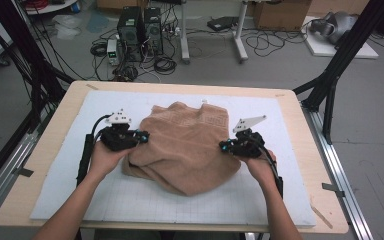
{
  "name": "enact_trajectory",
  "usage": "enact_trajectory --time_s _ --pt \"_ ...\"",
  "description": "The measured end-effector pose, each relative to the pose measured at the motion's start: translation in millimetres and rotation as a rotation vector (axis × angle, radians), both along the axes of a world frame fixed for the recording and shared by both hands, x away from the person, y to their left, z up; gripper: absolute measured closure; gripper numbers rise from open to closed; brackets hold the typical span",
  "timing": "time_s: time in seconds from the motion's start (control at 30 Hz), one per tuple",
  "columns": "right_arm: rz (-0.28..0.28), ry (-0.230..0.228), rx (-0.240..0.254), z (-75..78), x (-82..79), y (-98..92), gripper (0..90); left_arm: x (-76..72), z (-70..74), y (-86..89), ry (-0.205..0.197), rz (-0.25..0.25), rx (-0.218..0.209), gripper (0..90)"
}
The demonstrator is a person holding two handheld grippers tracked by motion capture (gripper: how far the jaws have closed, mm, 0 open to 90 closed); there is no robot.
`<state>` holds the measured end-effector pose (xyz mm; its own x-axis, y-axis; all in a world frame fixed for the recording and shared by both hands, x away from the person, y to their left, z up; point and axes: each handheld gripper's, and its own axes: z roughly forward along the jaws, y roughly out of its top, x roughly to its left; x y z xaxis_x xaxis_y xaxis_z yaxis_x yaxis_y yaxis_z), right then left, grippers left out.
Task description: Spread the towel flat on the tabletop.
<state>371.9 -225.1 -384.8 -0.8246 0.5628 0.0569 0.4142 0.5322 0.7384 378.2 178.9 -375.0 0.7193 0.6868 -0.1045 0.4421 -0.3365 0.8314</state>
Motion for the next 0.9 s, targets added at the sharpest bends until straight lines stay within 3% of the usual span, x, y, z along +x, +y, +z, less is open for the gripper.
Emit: enact_trajectory --time_s 0.07,0.13,0.2,0.23,0.3,0.4,0.5,0.6,0.77,0.9 --pt "-0.039 0.002 -0.014 -1.1 13.2 -2.2 87.2 15.8 -5.4 -4.7 0.028 0.024 0.017 81.7" --pt "-0.072 0.023 -0.020 -7.9 23.1 -1.8 87.2 28.6 -16.8 -9.6 0.064 0.033 0.062 81.1" --pt "-0.094 0.059 -0.046 -20.2 33.1 1.5 87.1 36.2 -27.9 -11.1 0.103 0.044 0.081 78.4" --pt "-0.095 0.068 -0.057 -24.1 35.6 3.1 87.0 39.4 -32.6 -10.4 0.128 0.045 0.079 76.3" --pt "-0.093 0.082 -0.088 -31.5 39.7 7.2 86.2 39.5 -32.7 -8.9 0.128 0.052 0.072 68.7" --pt "-0.088 0.073 -0.081 -30.6 39.1 7.5 79.1 33.3 -21.5 -1.2 0.094 0.054 0.040 59.3" --pt "-0.101 0.041 -0.029 -19.7 33.1 2.0 70.1 23.5 -9.9 7.4 0.057 0.045 0.015 55.7" --pt "-0.074 0.008 0.019 -5.6 20.3 -0.5 66.7 12.2 -1.2 12.0 0.041 0.022 -0.007 53.4" --pt "0.017 -0.022 0.022 13.1 -11.2 3.1 62.1 -13.2 7.9 12.1 0.003 -0.042 -0.015 50.1" --pt "0.057 -0.024 0.025 8.6 -31.8 5.4 59.6 -35.2 3.9 7.7 -0.014 -0.100 0.017 48.6"
